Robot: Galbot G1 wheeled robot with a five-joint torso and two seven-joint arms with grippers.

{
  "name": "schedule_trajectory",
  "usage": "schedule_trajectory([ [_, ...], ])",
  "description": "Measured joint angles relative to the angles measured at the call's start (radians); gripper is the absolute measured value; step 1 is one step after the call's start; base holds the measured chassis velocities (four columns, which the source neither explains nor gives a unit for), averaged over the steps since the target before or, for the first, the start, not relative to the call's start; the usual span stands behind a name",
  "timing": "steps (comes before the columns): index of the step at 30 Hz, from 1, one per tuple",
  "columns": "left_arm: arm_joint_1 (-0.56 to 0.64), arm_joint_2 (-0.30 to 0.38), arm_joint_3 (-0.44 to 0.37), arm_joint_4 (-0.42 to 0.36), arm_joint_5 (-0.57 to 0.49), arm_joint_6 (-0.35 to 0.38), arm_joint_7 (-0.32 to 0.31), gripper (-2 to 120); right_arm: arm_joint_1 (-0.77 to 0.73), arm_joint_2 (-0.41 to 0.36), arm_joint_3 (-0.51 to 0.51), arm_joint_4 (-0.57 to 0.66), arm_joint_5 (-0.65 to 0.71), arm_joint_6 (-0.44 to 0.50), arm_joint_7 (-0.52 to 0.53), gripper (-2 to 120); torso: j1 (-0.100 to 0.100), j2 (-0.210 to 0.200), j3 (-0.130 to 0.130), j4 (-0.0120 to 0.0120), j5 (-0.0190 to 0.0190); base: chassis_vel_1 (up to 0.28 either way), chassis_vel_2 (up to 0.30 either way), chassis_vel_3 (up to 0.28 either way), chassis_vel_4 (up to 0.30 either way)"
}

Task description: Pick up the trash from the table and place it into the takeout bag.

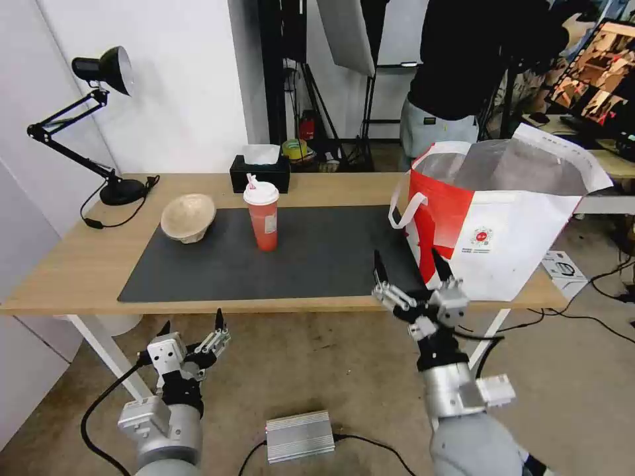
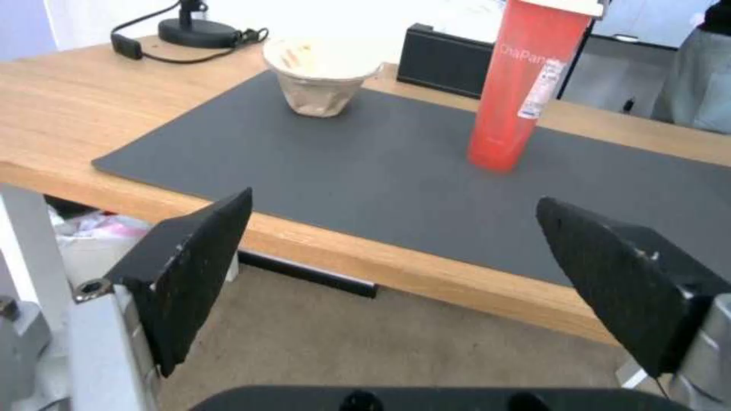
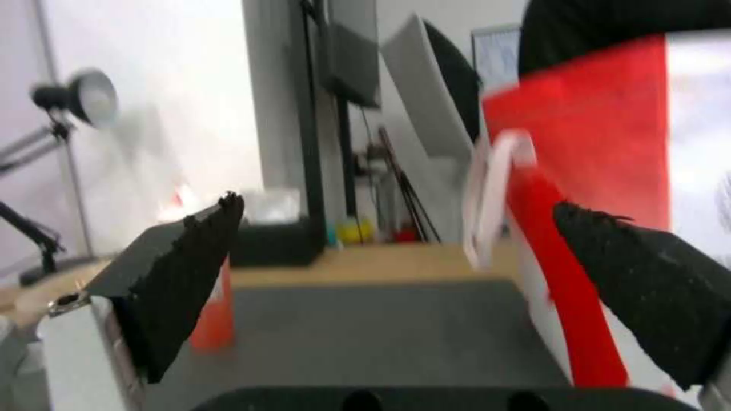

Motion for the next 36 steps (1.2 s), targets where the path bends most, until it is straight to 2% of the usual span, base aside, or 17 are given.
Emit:
schedule_trajectory([
  [8, 0.007, 0.002, -0.001, 0.000, 0.001, -0.004, 0.000, 100, -0.088, 0.027, -0.041, -0.037, -0.020, -0.024, 0.048, 100, 0.000, 0.000, 0.000, 0.0000, 0.0000, 0.000, 0.000, 0.000, 0.000],
  [18, 0.011, 0.005, -0.001, 0.000, 0.001, -0.010, 0.000, 100, -0.121, 0.033, -0.073, -0.057, -0.020, -0.059, 0.072, 100, 0.000, 0.000, 0.000, 0.0001, 0.0000, 0.000, 0.000, 0.000, 0.000],
  [36, 0.007, 0.007, -0.003, 0.004, 0.001, -0.011, 0.000, 100, -0.091, 0.055, -0.088, -0.075, -0.022, -0.066, 0.078, 100, 0.000, 0.000, 0.000, 0.0001, 0.0000, 0.000, 0.000, 0.000, 0.000],
])
